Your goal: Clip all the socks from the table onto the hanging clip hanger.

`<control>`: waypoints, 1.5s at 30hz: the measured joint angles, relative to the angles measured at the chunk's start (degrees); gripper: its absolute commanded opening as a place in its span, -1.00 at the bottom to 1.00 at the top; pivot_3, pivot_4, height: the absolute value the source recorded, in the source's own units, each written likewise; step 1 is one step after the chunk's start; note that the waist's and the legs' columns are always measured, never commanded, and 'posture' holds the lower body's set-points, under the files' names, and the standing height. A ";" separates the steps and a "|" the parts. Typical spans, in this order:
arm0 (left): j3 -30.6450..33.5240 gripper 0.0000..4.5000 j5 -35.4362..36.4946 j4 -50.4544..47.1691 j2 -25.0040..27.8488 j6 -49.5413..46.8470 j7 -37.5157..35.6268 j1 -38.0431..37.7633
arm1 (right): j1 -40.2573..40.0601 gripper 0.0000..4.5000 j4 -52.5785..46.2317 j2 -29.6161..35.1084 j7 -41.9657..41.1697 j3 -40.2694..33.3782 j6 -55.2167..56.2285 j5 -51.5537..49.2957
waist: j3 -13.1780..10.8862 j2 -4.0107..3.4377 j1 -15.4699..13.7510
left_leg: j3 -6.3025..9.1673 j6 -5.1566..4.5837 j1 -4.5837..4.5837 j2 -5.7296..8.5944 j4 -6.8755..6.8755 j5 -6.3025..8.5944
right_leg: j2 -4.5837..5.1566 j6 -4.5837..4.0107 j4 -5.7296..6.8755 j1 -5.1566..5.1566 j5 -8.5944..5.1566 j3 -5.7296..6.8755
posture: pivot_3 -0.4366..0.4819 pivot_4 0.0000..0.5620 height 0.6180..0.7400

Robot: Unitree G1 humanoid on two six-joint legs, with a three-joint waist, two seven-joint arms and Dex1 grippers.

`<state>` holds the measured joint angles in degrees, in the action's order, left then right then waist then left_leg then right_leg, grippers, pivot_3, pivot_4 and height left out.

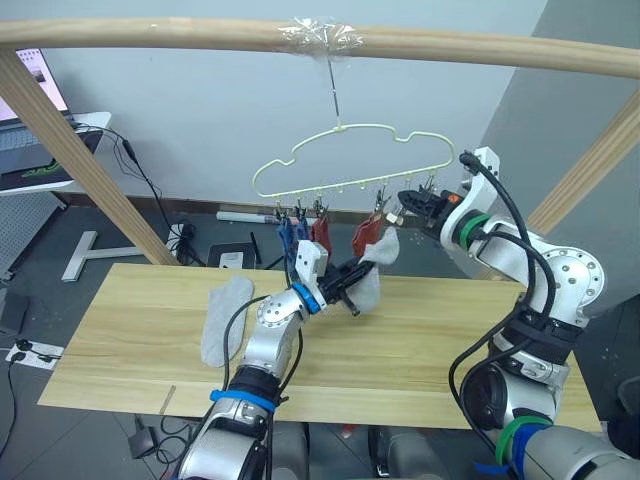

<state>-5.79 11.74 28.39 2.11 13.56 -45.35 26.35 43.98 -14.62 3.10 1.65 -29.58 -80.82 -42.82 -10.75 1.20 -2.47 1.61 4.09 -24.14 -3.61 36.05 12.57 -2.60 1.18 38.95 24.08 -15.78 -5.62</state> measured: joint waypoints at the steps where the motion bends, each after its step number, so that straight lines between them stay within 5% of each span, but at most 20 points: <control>1: 0.28 -0.98 0.01 0.07 0.02 0.37 0.52 0.06 | -0.01 -1.00 -0.26 0.01 0.08 0.04 -0.54 -0.07 | 0.00 0.00 0.00 | 0.01 0.00 0.00 0.00 0.00 0.00 | 0.00 0.00 0.00 0.00 0.00 0.01 | 0.24 -0.42 1.00; 21: 0.47 -0.98 0.34 0.29 -1.74 0.63 1.09 0.19 | -0.02 -1.00 -1.37 -2.82 2.95 -0.91 -2.77 -1.19 | 0.00 0.00 0.05 | 0.03 0.00 -0.01 0.01 0.00 0.00 | -0.01 0.00 0.01 0.00 0.00 0.03 | 0.21 -0.42 1.00; 32: 0.45 -1.00 0.46 0.32 -1.29 0.74 0.61 0.90 | -0.49 0.62 -1.27 1.20 2.35 -2.63 -3.49 -1.19 | 0.00 0.00 1.13 | 0.02 0.00 -0.03 0.00 -0.01 0.00 | -0.01 0.00 0.01 0.03 0.00 0.02 | 0.19 -0.44 1.00; 34: 0.39 -0.77 0.55 0.35 -1.28 0.73 0.12 1.00 | -0.51 0.88 -1.69 1.39 2.21 -2.96 -4.14 -1.31 | 0.00 0.00 1.29 | 0.02 0.00 -0.03 -0.01 -0.01 0.00 | -0.02 0.00 0.02 0.05 0.00 0.01 | 0.18 -0.45 1.00; 43: 0.04 0.34 1.51 0.38 0.46 -4.34 -2.60 1.24 | -9.63 0.88 -20.03 7.26 -0.54 1.50 -6.02 -5.34 | 0.00 -0.01 1.95 | 0.05 0.00 -0.04 -0.02 0.00 0.00 | -0.05 0.00 0.03 0.04 -0.01 0.00 | 0.17 -0.48 1.00; 45: -0.17 0.34 1.70 -1.06 1.71 -7.22 -2.98 0.51 | -14.90 0.88 -22.75 9.60 -0.54 8.14 -0.08 -0.92 | 0.02 0.00 2.13 | 0.06 0.00 -0.02 -0.04 0.00 0.00 | -0.05 0.00 0.03 0.04 -0.01 0.01 | 0.17 -0.49 1.00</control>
<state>-5.97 13.45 27.33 3.82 6.34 -48.32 26.85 29.08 -37.38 12.70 1.11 -21.44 -80.89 -43.74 -10.73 1.21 -0.34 1.66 4.09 -24.16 -3.65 36.05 12.57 -2.65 1.19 38.98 24.12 -15.79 -5.61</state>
